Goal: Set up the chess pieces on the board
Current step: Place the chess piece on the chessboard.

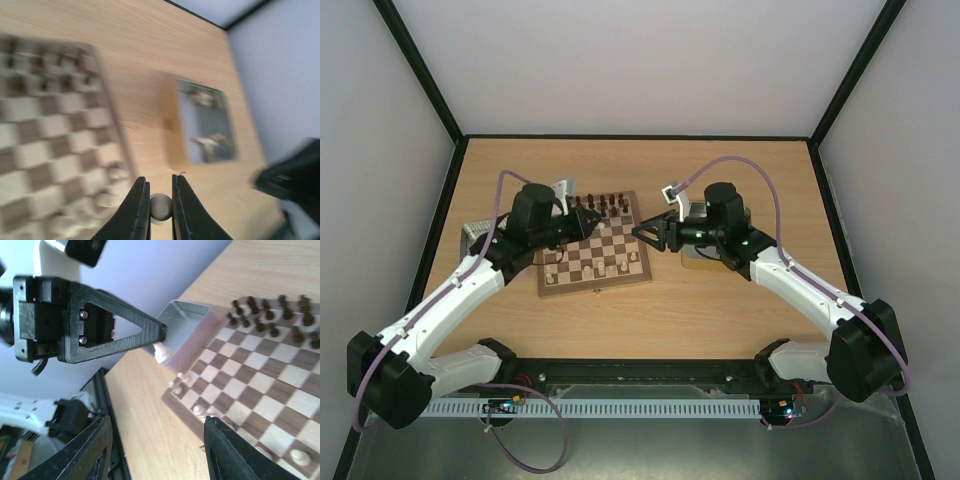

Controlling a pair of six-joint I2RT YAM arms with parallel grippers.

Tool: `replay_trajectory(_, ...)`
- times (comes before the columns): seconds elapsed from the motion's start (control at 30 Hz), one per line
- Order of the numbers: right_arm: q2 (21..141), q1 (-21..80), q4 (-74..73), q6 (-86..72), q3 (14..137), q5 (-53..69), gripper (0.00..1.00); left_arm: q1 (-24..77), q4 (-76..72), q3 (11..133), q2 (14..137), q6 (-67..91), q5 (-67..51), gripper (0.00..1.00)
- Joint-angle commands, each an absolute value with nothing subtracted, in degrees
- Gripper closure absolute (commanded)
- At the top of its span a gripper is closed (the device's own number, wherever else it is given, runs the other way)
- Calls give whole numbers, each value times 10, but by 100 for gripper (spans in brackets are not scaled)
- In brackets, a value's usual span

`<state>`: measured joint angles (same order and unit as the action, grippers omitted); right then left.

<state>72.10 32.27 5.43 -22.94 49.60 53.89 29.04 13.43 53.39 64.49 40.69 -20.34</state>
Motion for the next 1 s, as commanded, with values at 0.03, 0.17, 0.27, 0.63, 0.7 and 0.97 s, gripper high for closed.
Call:
replay_trajectory(0.03,728,325,28,-239,495,439,50,293,234,484,625,353,101,96)
replay_trajectory(0.17,741,325,31,-252,496,418,50,294,216,442,638,360,130,97)
replay_trajectory(0.27,749,325,33,-258,497,411,50,294,186,412,657,364,123,97)
replay_trajectory(0.63,764,325,25,-266,498,400,50,293,90,345,714,387,142,97)
replay_trajectory(0.7,765,325,22,-265,500,398,50,293,90,342,726,389,146,97)
replay_trajectory(0.97,771,325,18,-264,501,394,50,293,86,328,745,393,147,96)
